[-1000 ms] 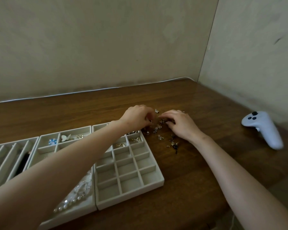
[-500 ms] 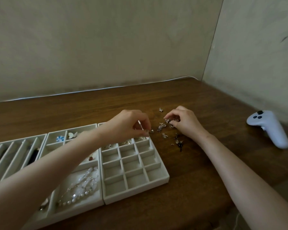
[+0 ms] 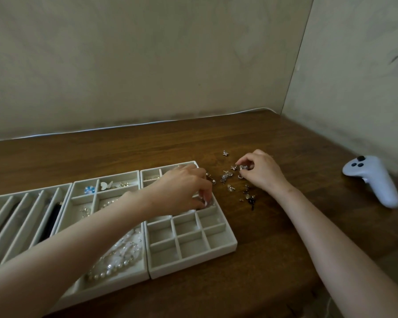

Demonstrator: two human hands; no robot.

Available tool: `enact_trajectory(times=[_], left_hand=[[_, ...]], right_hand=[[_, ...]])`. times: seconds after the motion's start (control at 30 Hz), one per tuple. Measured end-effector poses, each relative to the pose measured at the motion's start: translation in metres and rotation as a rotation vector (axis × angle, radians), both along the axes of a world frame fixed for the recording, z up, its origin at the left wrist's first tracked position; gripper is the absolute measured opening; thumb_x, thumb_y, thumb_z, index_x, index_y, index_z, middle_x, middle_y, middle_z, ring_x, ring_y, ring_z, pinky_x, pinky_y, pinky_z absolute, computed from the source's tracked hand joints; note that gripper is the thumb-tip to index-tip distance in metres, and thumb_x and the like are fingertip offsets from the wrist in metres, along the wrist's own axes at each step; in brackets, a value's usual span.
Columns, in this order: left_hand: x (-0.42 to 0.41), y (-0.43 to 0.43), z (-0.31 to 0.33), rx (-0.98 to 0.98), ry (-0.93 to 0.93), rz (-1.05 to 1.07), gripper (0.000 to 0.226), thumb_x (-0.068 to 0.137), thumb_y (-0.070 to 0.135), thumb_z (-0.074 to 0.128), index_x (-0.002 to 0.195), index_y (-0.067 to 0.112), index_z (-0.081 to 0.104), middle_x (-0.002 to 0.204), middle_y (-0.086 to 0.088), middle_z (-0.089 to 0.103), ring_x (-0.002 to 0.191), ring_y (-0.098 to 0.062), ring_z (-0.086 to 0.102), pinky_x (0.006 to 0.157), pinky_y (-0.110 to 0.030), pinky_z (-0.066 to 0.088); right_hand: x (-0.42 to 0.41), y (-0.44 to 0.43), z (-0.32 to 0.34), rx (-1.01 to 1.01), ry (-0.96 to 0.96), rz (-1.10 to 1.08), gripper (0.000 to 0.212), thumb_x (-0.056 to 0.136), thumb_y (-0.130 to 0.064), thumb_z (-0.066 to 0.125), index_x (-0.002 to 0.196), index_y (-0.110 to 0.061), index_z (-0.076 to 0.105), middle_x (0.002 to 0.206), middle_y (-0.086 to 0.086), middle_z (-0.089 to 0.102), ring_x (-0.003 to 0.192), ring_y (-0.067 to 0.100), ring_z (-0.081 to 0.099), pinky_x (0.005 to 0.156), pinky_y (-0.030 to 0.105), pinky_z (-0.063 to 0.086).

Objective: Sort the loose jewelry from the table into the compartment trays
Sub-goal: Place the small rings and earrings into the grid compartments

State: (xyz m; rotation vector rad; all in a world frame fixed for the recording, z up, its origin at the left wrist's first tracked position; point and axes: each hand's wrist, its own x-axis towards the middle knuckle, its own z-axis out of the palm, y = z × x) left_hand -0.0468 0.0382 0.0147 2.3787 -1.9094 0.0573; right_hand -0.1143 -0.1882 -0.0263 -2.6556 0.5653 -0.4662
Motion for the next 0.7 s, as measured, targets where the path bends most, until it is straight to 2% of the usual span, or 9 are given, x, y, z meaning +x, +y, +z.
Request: enact_trajectory(times=[0.1, 0.23, 0.37, 0.5, 0.7], left_hand=[[0.001, -0.001, 0.001, 0.044, 0.0, 0.029, 0.014, 0.088, 0.036, 0.058, 0.101, 0.032, 0.064, 0.098, 0.013, 0.049, 0.09, -0.002, 0.04, 0.082, -0.024, 0.043], [0.001, -0.001, 0.004, 0.041, 0.038, 0.047, 0.017, 0.086, 0.038, 0.06, 0.101, 0.032, 0.061, 0.101, 0.013, 0.053, 0.09, -0.002, 0.046, 0.081, -0.025, 0.046], [0.006, 0.003, 0.005, -0.041, 0.199, 0.094, 0.013, 0.086, 0.037, 0.061, 0.094, 0.027, 0.06, 0.092, 0.014, 0.054, 0.078, 0.001, 0.048, 0.073, -0.021, 0.046], [0.012, 0.007, 0.003, -0.204, 0.246, 0.139, 0.005, 0.087, 0.028, 0.063, 0.089, 0.025, 0.06, 0.083, 0.017, 0.055, 0.073, 0.003, 0.05, 0.065, -0.013, 0.04], [0.011, 0.008, -0.002, -0.328, 0.284, 0.143, 0.003, 0.086, 0.023, 0.065, 0.087, 0.024, 0.062, 0.084, 0.017, 0.057, 0.077, 0.002, 0.053, 0.069, -0.016, 0.045]], right_hand=[[0.0, 0.001, 0.001, 0.019, -0.031, 0.027, 0.018, 0.087, -0.015, 0.064, 0.103, -0.022, 0.067, 0.106, -0.003, 0.05, 0.084, 0.006, 0.049, 0.077, 0.022, 0.039], [-0.002, 0.005, 0.002, 0.045, -0.085, 0.062, 0.018, 0.086, -0.01, 0.064, 0.099, -0.023, 0.065, 0.103, -0.006, 0.048, 0.077, 0.001, 0.046, 0.076, 0.019, 0.039], [-0.002, 0.006, 0.004, 0.092, -0.168, 0.069, 0.021, 0.084, -0.007, 0.064, 0.098, -0.023, 0.065, 0.103, -0.006, 0.05, 0.083, 0.005, 0.05, 0.074, 0.017, 0.039], [-0.001, 0.008, 0.006, 0.156, -0.228, 0.079, 0.024, 0.082, -0.002, 0.064, 0.096, -0.021, 0.066, 0.102, -0.002, 0.054, 0.084, 0.009, 0.053, 0.07, 0.013, 0.04], [-0.005, 0.011, 0.009, 0.311, -0.323, 0.131, 0.026, 0.083, 0.002, 0.063, 0.098, -0.019, 0.066, 0.105, 0.0, 0.057, 0.093, 0.011, 0.056, 0.076, 0.016, 0.048]])
